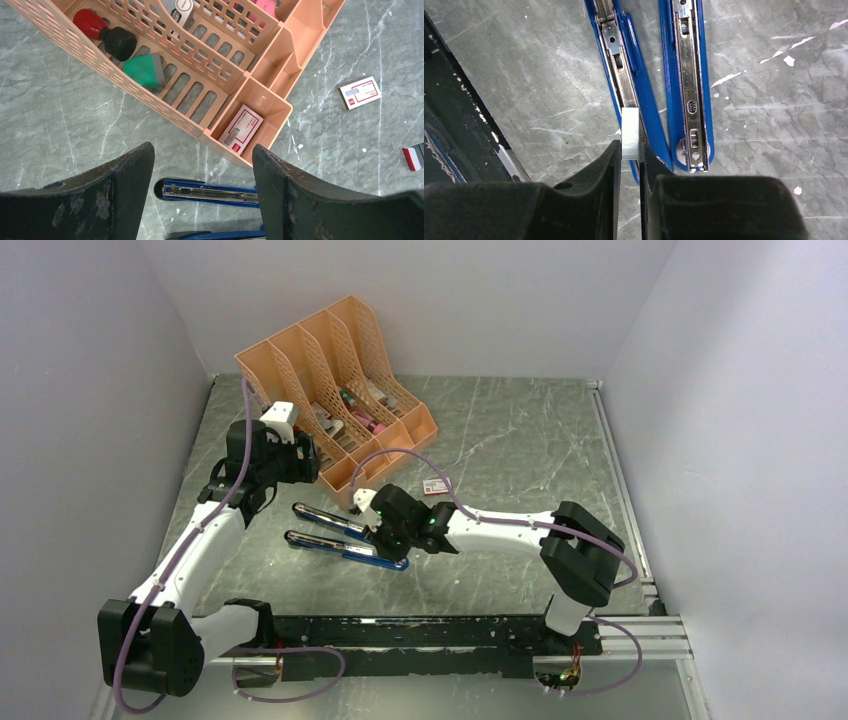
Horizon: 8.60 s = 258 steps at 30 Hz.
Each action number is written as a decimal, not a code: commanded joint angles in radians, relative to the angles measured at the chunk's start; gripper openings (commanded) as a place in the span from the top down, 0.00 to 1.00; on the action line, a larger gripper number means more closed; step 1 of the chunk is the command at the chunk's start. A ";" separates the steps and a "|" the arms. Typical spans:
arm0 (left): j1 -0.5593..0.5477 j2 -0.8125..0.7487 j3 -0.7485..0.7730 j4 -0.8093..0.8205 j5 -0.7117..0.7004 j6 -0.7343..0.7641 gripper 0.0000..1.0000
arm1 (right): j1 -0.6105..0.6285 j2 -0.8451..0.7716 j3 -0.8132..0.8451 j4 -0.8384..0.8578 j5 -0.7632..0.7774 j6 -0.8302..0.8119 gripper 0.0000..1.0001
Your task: Load the staples into the stapler
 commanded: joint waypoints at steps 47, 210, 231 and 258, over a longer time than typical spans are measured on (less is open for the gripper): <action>0.007 -0.020 -0.001 0.012 0.012 0.006 0.24 | 0.009 0.060 0.062 -0.072 0.000 -0.192 1.00; 0.006 -0.018 -0.001 0.010 0.008 0.008 0.24 | -0.106 0.090 0.083 -0.066 -0.223 -0.218 0.66; 0.006 -0.018 -0.001 0.010 0.005 0.008 0.24 | -0.104 0.112 0.105 -0.044 -0.227 -0.219 0.66; 0.006 -0.018 -0.001 0.009 0.002 0.007 0.24 | -0.105 0.135 0.128 -0.033 -0.236 -0.224 0.66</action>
